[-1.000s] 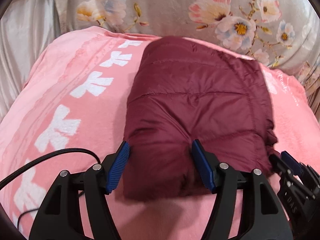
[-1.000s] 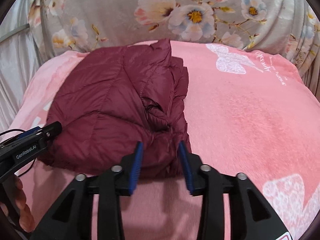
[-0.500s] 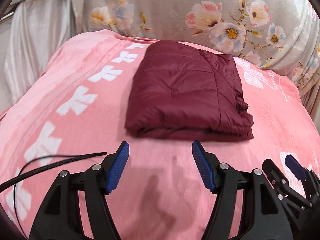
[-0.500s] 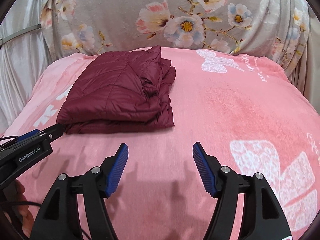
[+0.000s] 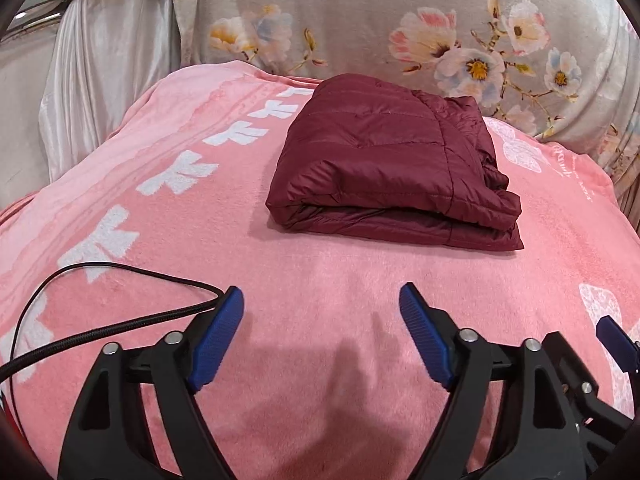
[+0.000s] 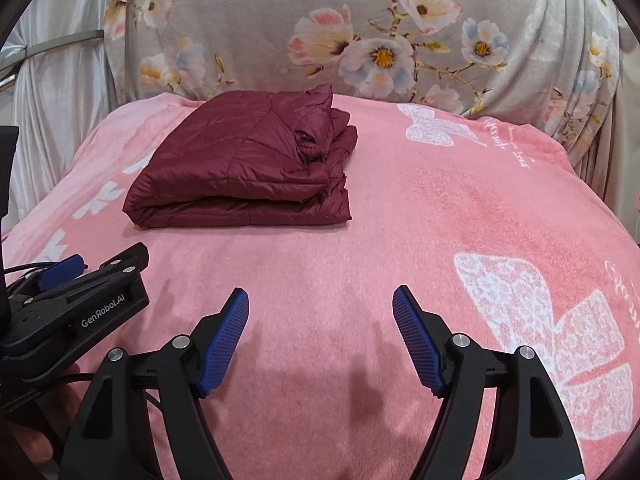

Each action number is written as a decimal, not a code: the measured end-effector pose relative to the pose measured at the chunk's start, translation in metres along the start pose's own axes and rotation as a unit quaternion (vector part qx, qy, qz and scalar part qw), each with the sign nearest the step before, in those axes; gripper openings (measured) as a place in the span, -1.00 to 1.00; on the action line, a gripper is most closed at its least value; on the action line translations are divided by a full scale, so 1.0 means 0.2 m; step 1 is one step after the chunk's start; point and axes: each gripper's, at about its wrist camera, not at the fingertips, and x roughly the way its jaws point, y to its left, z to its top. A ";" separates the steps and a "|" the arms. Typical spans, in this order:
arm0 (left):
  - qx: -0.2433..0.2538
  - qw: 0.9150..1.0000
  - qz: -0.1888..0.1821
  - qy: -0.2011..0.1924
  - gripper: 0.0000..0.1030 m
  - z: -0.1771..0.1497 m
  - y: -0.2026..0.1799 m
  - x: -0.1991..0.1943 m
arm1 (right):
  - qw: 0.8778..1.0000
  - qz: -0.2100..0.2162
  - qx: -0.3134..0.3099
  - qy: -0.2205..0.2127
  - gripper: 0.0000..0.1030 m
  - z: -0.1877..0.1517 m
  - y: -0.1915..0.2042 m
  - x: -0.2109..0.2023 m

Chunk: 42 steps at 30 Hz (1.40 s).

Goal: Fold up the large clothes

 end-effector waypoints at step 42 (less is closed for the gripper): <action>0.015 1.000 0.004 0.010 0.53 0.02 -0.03 0.06 | 1.000 -0.013 -0.009 0.024 0.40 0.01 0.03 0.08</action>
